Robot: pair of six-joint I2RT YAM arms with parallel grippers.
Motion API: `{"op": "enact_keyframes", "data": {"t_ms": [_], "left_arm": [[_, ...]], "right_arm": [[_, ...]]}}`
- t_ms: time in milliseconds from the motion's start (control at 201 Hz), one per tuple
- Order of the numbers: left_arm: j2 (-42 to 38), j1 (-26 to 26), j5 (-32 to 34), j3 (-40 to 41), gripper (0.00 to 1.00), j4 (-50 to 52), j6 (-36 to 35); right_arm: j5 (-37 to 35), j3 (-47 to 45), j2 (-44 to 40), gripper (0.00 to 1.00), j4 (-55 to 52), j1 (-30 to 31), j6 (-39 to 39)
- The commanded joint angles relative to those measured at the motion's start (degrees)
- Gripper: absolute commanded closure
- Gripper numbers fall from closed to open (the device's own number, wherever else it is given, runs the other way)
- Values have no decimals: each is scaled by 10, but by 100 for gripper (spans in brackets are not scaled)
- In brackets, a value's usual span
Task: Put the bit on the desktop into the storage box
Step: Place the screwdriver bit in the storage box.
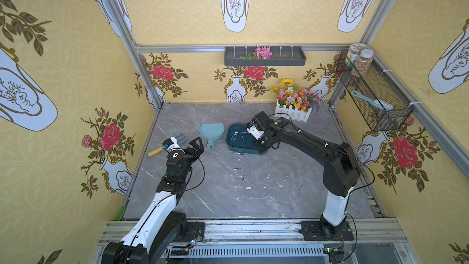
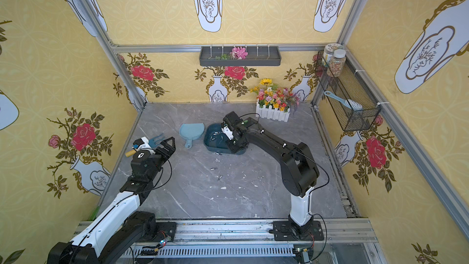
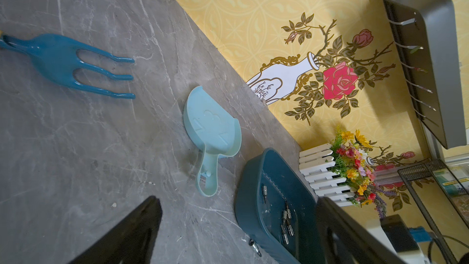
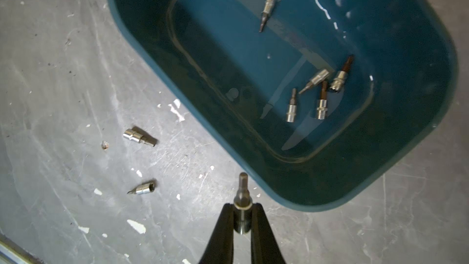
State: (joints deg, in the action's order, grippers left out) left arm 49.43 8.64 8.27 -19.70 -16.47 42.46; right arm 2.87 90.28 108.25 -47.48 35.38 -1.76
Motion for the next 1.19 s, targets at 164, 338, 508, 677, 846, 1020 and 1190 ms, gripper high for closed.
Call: {"op": "enact_keyframes", "data": {"t_ms": [164,338,508,677,846,1020,1190], "left_arm": [[1,0,-15,-2,0,1,-6],[1,-1,-18,-1,0,2,-5],[1,-1,-18,0,0,2,-5],[1,0,-19,0,0,3,-5],[0,-1,-18,1,0,4,-5],[-3,-1,-17,1,0,6,-6],[-4,-1,-16,1,0,6,-6]], "right_arm": [[-17,22,36,89,33,-34,-4],[-27,23,57,88,48,-47,3],[-30,25,71,88,58,-51,6],[-32,24,75,87,62,-52,8],[-35,22,73,86,63,-51,10],[-41,21,64,79,64,-51,10],[-42,18,52,67,65,-51,10]]}}
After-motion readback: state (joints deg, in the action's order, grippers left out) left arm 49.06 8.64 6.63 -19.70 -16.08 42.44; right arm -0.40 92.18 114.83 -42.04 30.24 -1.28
